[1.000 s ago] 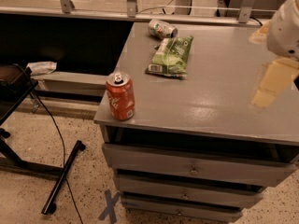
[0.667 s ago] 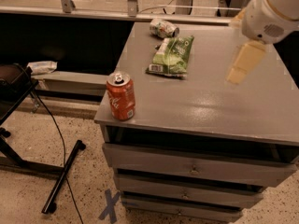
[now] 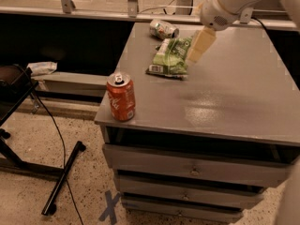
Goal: Pick green jalapeno chip bag
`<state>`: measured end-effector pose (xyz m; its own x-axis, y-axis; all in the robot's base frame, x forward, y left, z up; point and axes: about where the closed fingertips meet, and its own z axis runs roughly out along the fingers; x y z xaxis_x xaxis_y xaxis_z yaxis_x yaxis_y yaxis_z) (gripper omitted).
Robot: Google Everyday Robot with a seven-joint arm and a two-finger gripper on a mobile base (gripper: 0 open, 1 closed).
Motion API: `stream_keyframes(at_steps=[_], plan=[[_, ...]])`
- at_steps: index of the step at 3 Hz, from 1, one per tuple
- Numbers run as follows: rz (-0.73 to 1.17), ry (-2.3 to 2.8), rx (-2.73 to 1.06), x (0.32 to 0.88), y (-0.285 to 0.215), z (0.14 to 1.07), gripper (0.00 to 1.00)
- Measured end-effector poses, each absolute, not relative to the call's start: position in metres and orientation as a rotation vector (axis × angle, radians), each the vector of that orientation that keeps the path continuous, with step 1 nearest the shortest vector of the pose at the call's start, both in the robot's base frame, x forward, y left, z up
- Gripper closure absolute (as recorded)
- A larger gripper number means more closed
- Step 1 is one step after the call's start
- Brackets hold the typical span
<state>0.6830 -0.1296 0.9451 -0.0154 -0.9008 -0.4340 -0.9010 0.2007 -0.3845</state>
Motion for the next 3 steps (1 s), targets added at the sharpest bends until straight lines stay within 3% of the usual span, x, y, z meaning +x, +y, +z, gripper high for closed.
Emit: stream_keyframes(at_steps=[2,3], plan=[[0.086,1.901,-1.709,0.729,-0.093,0.901,0.0],[0.131,1.922,-1.72,0.743,-0.079,0.879,0.15]])
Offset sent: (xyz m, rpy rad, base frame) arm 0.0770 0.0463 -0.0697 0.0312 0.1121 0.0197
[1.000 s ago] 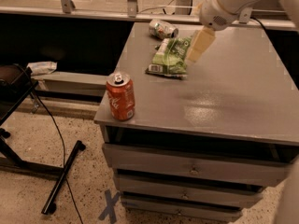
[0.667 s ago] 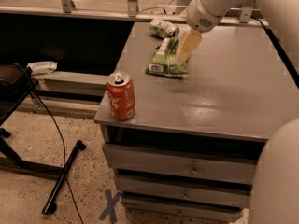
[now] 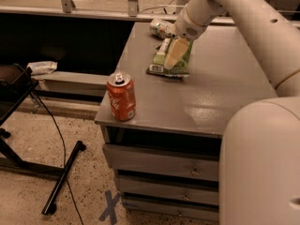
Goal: Pick green jalapeno chip bag
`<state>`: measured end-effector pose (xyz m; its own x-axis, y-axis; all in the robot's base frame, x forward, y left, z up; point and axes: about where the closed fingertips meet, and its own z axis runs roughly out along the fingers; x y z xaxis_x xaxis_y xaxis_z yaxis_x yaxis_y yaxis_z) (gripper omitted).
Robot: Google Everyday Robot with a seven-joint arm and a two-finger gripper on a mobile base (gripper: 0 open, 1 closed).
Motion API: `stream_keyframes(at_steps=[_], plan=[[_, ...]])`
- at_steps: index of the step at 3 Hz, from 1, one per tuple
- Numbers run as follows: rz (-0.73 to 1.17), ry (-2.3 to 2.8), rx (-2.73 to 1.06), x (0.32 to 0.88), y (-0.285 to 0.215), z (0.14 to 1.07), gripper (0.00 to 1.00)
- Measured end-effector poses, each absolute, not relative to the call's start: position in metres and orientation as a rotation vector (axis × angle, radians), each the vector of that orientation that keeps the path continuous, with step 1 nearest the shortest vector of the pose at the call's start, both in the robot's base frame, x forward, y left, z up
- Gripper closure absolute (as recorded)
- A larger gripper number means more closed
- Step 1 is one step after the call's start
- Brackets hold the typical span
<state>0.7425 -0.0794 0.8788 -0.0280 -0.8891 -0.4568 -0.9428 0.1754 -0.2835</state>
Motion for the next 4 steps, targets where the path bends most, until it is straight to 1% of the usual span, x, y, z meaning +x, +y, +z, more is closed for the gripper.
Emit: stream_keyframes(at_steps=[2,3,4], plan=[[0.146,1.954,-1.741,0.746,-0.076,0.861,0.61],[0.146,1.947,-1.672,0.74,-0.099,0.879,0.83],[0.135,1.871,-1.516,0.715,-0.15,0.94,1.0]])
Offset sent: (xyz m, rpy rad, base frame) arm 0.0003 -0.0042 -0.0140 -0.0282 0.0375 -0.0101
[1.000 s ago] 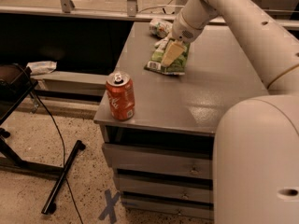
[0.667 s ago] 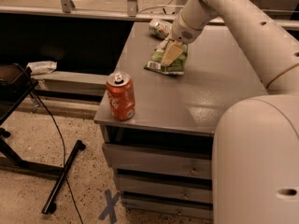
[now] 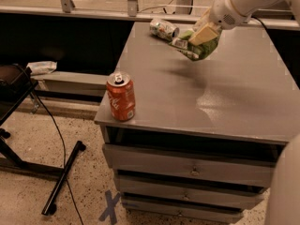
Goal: Pick green jalapeno chip bag
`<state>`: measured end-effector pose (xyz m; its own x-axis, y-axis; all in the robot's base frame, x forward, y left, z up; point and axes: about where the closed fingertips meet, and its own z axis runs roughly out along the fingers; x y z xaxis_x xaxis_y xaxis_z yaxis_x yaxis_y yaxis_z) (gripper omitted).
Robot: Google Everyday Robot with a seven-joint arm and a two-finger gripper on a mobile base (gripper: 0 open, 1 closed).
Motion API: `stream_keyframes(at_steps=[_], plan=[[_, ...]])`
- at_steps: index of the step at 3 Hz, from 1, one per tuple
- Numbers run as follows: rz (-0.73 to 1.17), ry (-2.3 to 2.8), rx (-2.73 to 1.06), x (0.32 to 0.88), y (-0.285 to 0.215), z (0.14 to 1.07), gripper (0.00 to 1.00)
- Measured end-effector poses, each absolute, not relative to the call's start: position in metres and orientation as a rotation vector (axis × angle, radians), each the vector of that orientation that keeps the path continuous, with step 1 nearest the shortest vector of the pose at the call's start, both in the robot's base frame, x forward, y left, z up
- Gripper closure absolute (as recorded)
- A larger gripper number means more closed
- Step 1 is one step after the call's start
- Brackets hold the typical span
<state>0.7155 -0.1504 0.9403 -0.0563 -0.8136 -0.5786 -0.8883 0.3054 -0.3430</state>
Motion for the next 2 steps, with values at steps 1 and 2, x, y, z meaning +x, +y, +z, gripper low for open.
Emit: stream_keyframes(at_steps=[1,2], plan=[[0.165,1.789,-1.4,0.6946,-0.1867,0.9832,1.0],[0.166,1.79,-1.399,0.6945,-0.1869,0.9828,1.0]])
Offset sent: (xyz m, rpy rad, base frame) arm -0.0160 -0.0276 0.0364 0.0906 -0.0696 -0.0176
